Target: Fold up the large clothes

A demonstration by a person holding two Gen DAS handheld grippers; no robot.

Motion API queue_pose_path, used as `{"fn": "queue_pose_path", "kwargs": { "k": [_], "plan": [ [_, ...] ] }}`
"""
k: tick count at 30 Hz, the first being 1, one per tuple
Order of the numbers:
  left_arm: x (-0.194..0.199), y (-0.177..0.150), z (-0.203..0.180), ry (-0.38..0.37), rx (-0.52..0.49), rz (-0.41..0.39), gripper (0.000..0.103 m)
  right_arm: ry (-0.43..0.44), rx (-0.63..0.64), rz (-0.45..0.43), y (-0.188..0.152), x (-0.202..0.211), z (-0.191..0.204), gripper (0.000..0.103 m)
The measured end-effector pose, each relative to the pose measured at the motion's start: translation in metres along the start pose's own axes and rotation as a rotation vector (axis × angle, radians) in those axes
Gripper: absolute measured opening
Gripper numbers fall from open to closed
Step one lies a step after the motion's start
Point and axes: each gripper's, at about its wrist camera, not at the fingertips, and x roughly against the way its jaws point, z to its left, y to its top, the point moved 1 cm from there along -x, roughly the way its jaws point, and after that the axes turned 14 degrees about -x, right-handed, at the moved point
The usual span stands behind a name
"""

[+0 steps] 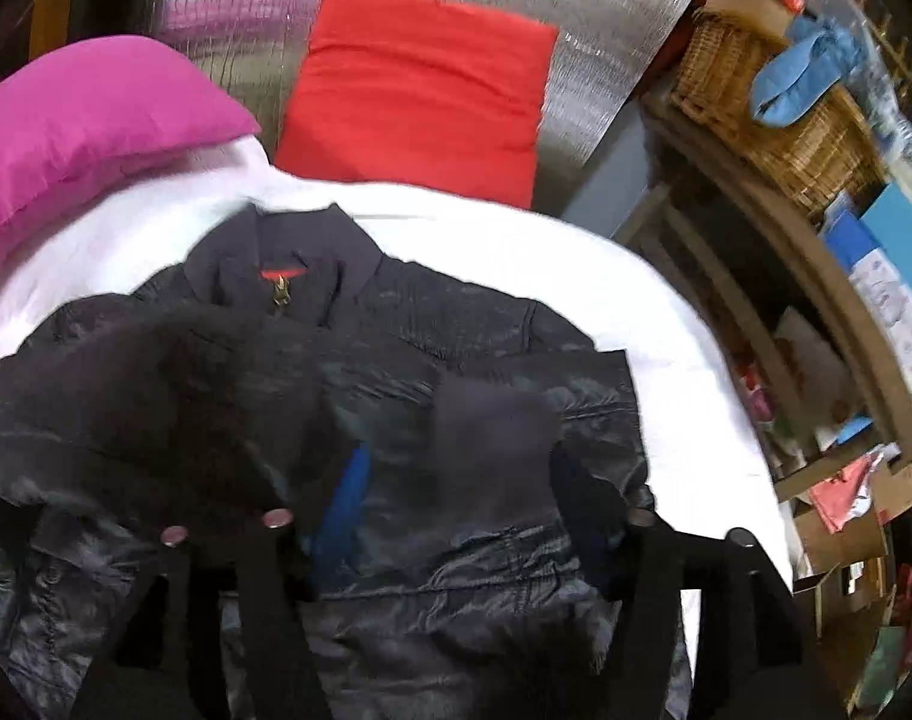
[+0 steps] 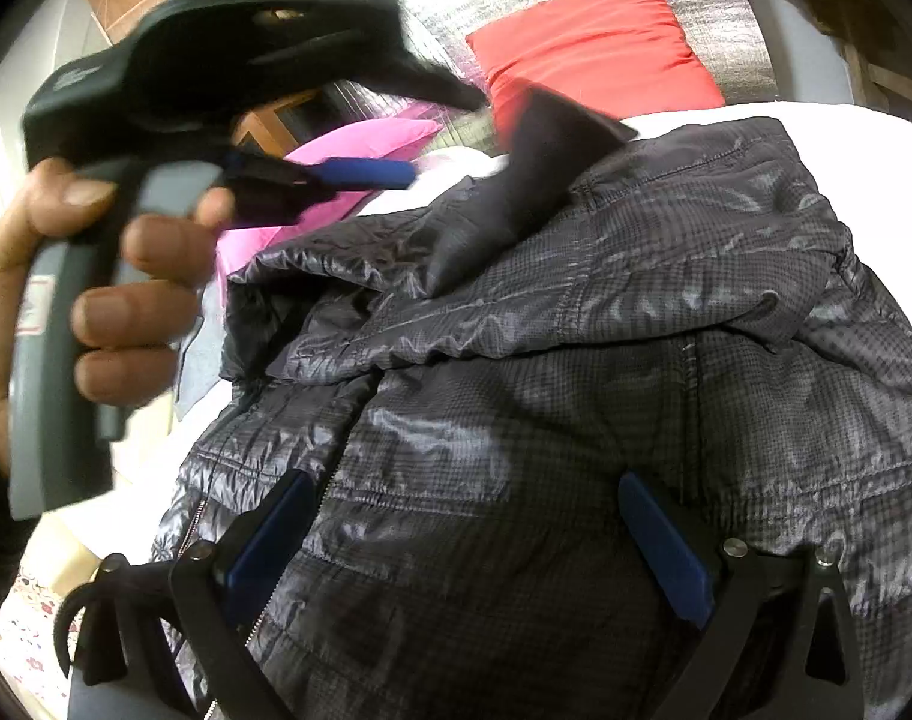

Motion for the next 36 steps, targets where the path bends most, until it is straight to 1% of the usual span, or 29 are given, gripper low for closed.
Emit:
{"fn": "queue_pose_path", "kwargs": {
  "k": [2,4,6,7,9,11,12,13,15,17,18,19,21,23,24,26,28,29,30,31,32,33,34,36],
  "plan": [
    [0.02,-0.004,0.01,-0.015,0.008,-0.02,0.069,0.001,-0.001,0.0,0.0,0.0,0.0,0.103],
    [0.045,-0.013,0.027,-0.016,0.028,-0.062,0.073,0.0,-0.001,0.0,0.0,0.0,0.0,0.103],
    [0.065,-0.029,0.047,0.018,0.048,-0.114,0.077,0.001,-0.001,0.0,-0.001,0.001,0.001,0.103],
    [0.076,-0.04,0.06,0.062,0.062,-0.142,0.078,-0.001,-0.001,0.001,-0.001,0.001,0.001,0.103],
    [0.092,-0.071,0.091,0.18,0.111,-0.187,0.078,-0.007,-0.004,0.009,0.0,0.0,0.001,0.103],
    [0.101,-0.101,0.121,0.271,0.172,-0.19,0.078,-0.014,-0.029,0.027,0.004,0.002,0.002,0.102],
    [0.102,-0.114,0.134,0.296,0.203,-0.183,0.078,-0.013,-0.056,0.039,0.008,0.005,0.003,0.101],
    [0.103,-0.128,0.149,0.315,0.238,-0.175,0.078,0.023,-0.121,0.035,0.014,0.012,0.003,0.099],
    [0.105,-0.152,0.174,0.332,0.295,-0.166,0.078,0.127,-0.224,0.005,0.031,0.027,0.006,0.099],
    [0.106,-0.167,0.192,0.325,0.349,-0.171,0.078,0.177,-0.3,-0.032,0.055,0.032,0.01,0.099],
    [0.107,-0.173,0.2,0.315,0.378,-0.178,0.078,0.195,-0.351,-0.028,0.069,0.026,0.009,0.099],
    [0.11,-0.178,0.205,0.304,0.399,-0.187,0.078,0.195,-0.411,-0.013,0.081,0.015,0.004,0.099],
    [0.115,-0.185,0.212,0.289,0.418,-0.205,0.078,0.14,-0.519,-0.008,0.098,-0.007,-0.011,0.098],
    [0.118,-0.19,0.215,0.282,0.425,-0.221,0.078,0.101,-0.632,0.009,0.104,-0.027,-0.027,0.094],
    [0.12,-0.192,0.218,0.282,0.427,-0.226,0.078,0.081,-0.681,0.03,0.105,-0.038,-0.033,0.093],
    [0.122,-0.195,0.224,0.278,0.435,-0.232,0.078,0.018,-0.688,0.03,0.105,-0.05,-0.035,0.091],
    [0.122,-0.196,0.229,0.275,0.438,-0.236,0.078,-0.032,-0.684,0.004,0.108,-0.054,-0.031,0.09],
    [0.122,-0.195,0.229,0.277,0.436,-0.235,0.078,-0.053,-0.673,-0.005,0.111,-0.055,-0.029,0.084],
    [0.122,-0.193,0.229,0.276,0.434,-0.235,0.078,-0.095,-0.643,-0.013,0.117,-0.058,-0.024,0.077],
    [0.121,-0.192,0.229,0.272,0.433,-0.234,0.078,-0.149,-0.611,-0.008,0.123,-0.061,-0.02,0.042],
    [0.119,-0.19,0.23,0.27,0.431,-0.234,0.078,-0.199,-0.575,0.015,0.129,-0.064,-0.015,0.012],
    [0.118,-0.188,0.23,0.269,0.425,-0.235,0.078,-0.251,-0.513,0.022,0.136,-0.065,-0.009,0.012],
    [0.118,-0.185,0.23,0.273,0.42,-0.235,0.078,-0.324,-0.387,-0.016,0.144,-0.058,0.01,0.012],
    [0.121,-0.178,0.23,0.281,0.415,-0.245,0.078,-0.365,-0.236,-0.087,0.154,-0.038,0.04,0.012]
  ]
}}
